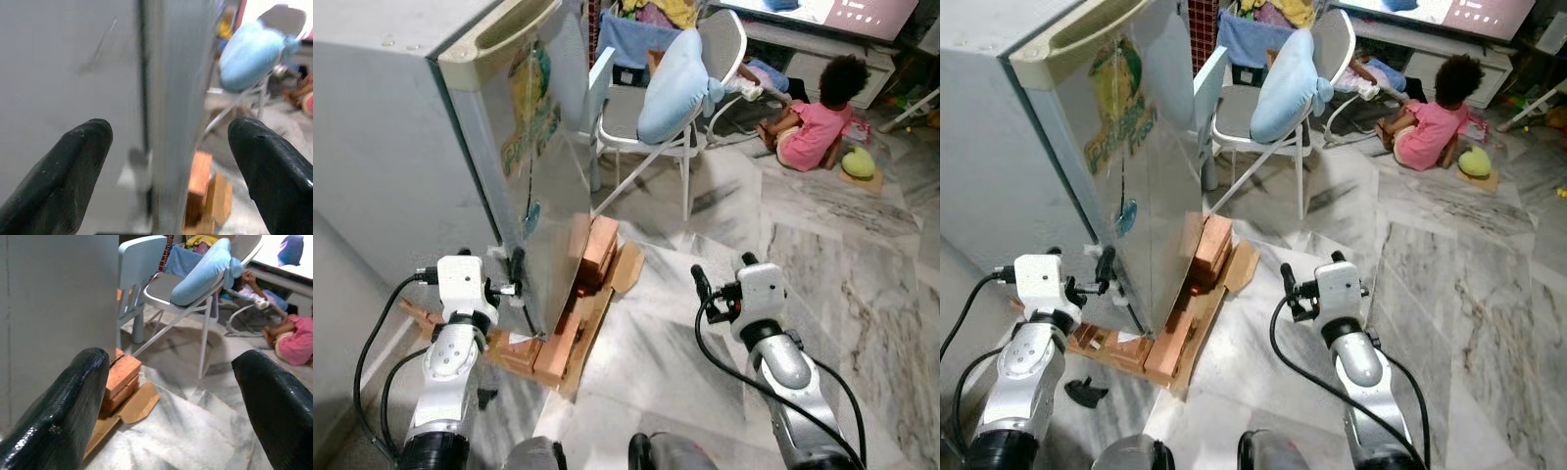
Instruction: Restocking fridge
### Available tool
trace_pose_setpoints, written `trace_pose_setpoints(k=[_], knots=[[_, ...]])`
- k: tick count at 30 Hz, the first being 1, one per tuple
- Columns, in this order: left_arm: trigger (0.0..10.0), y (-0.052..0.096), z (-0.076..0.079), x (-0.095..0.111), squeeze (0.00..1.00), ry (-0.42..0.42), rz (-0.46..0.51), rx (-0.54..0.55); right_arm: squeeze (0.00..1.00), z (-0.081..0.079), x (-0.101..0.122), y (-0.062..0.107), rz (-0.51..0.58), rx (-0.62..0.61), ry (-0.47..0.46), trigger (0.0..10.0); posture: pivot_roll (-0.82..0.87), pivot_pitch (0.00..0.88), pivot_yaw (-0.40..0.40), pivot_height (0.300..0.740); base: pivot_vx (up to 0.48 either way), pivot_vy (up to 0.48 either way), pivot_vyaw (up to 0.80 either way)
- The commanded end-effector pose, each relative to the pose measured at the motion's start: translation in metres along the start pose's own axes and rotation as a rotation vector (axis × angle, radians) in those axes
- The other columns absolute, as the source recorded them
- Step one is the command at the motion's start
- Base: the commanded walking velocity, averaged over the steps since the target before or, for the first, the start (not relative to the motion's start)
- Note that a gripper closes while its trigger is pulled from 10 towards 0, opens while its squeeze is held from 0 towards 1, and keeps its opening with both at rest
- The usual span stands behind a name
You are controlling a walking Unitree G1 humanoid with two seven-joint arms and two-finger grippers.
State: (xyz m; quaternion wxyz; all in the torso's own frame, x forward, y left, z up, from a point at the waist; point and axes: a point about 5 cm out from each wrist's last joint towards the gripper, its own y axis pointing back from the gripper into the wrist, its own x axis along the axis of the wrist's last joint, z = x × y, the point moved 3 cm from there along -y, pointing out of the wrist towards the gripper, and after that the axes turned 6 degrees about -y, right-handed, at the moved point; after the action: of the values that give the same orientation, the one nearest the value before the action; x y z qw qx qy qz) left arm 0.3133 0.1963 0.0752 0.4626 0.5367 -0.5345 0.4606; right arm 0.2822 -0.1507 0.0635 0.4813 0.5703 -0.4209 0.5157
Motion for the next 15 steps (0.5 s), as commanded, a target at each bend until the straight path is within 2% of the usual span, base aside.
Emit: trace_pose_setpoints(k=[1, 7, 9, 13, 15], knots=[[10.0, -0.001, 0.003, -0.002, 0.0, -0.009, -0.007, -0.014, 0.0, 0.002, 0.005, 0.0, 0.009, -0.002, -0.012, 10.0, -0.03, 0.061, -0.063, 0.74, 0.0, 0.0, 0.0], [10.0, -0.017, 0.014, 0.012, 0.0, -0.008, 0.034, -0.079, 0.0, 0.003, 0.007, -0.002, 0.014, -0.002, -0.011, 10.0, -0.03, 0.061, -0.055, 0.74, 0.0, 0.0, 0.0], [10.0, -0.022, 0.023, 0.017, 0.0, -0.027, 0.054, -0.126, 0.0, 0.002, 0.004, -0.003, 0.007, -0.002, -0.01, 10.0, -0.02, 0.063, -0.053, 0.74, 0.0, 0.0, 0.0], [10.0, -0.023, 0.025, 0.018, 0.0, -0.028, 0.056, -0.134, 0.0, 0.001, 0.004, -0.003, 0.006, -0.002, -0.01, 10.0, -0.02, 0.064, -0.053, 0.74, 0.0, 0.0, 0.0], [10.0, -0.028, 0.035, 0.023, 0.0, -0.034, 0.069, -0.162, 0.0, 0.0, 0.004, -0.003, 0.005, 0.0, -0.016, 10.0, -0.02, 0.064, -0.053, 0.74, 0.0, 0.0, 0.0]])
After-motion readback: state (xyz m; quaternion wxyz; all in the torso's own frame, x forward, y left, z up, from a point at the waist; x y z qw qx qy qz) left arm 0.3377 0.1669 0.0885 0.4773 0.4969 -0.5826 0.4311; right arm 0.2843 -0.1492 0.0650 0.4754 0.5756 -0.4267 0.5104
